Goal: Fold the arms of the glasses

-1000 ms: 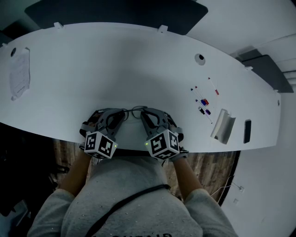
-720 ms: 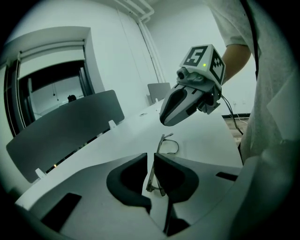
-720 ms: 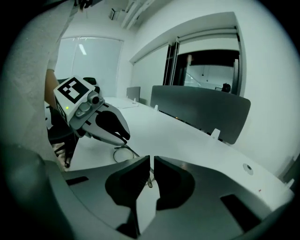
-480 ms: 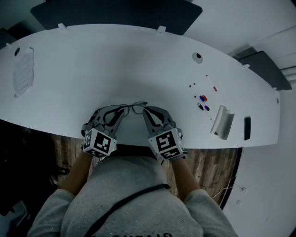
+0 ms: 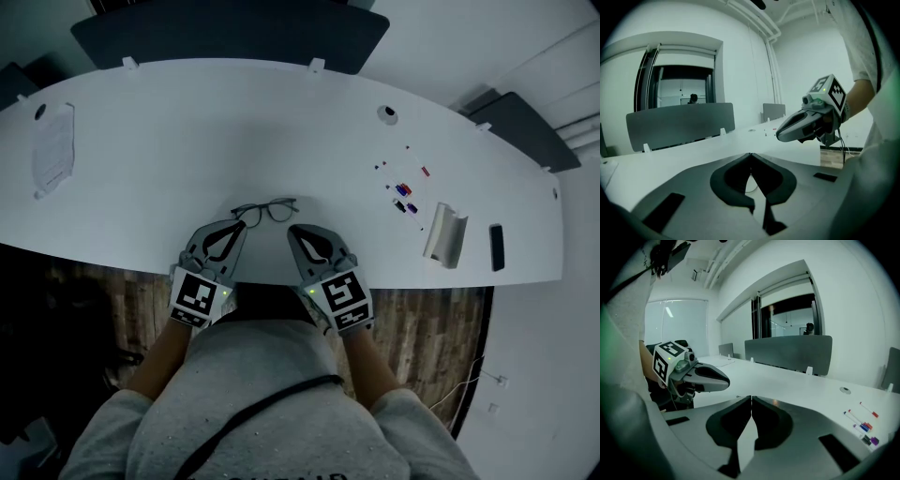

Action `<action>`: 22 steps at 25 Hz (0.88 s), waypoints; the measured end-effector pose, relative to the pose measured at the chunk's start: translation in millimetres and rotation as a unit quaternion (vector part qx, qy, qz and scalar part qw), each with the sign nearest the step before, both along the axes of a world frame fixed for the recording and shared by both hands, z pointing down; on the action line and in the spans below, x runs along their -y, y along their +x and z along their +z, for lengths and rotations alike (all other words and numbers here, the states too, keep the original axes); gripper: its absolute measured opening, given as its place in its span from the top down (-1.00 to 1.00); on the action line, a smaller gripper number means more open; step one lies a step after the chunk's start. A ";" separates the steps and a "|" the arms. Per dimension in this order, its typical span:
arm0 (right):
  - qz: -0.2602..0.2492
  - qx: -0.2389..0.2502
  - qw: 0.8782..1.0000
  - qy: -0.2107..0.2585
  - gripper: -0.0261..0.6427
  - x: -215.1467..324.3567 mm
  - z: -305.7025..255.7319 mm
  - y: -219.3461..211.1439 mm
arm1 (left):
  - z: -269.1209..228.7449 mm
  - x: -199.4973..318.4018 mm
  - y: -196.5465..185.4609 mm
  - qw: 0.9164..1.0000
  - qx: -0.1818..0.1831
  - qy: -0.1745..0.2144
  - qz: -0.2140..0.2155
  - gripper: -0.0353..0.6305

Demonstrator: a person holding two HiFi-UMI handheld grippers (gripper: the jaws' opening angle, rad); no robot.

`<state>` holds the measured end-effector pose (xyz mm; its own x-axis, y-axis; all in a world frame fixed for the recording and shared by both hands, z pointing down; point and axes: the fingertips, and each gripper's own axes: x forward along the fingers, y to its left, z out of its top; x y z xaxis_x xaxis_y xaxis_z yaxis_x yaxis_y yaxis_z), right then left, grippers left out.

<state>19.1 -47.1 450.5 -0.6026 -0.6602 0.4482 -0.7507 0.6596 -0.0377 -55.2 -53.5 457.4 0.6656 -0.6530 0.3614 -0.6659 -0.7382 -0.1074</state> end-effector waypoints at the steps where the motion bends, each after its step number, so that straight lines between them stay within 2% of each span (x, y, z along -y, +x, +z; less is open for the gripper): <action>1: 0.001 0.006 1.000 0.002 0.86 -6.4 -3.2 -0.9 | -3.6 -5.1 -0.7 1.000 -0.013 -0.003 -0.004 0.85; 5: 0.004 0.017 1.000 0.005 0.86 -35.0 -9.9 -5.6 | -14.2 -27.7 -4.5 0.999 -0.045 -0.005 -0.014 0.85; 13: 0.006 0.031 1.000 -0.002 0.86 -85.7 -5.4 -15.3 | -10.3 -71.3 -14.8 0.998 -0.057 -0.011 -0.019 0.85; 22: -0.017 0.043 0.999 0.003 0.86 -105.2 -10.6 -31.5 | -18.2 -89.0 -27.7 0.997 -0.069 -0.005 -0.038 0.85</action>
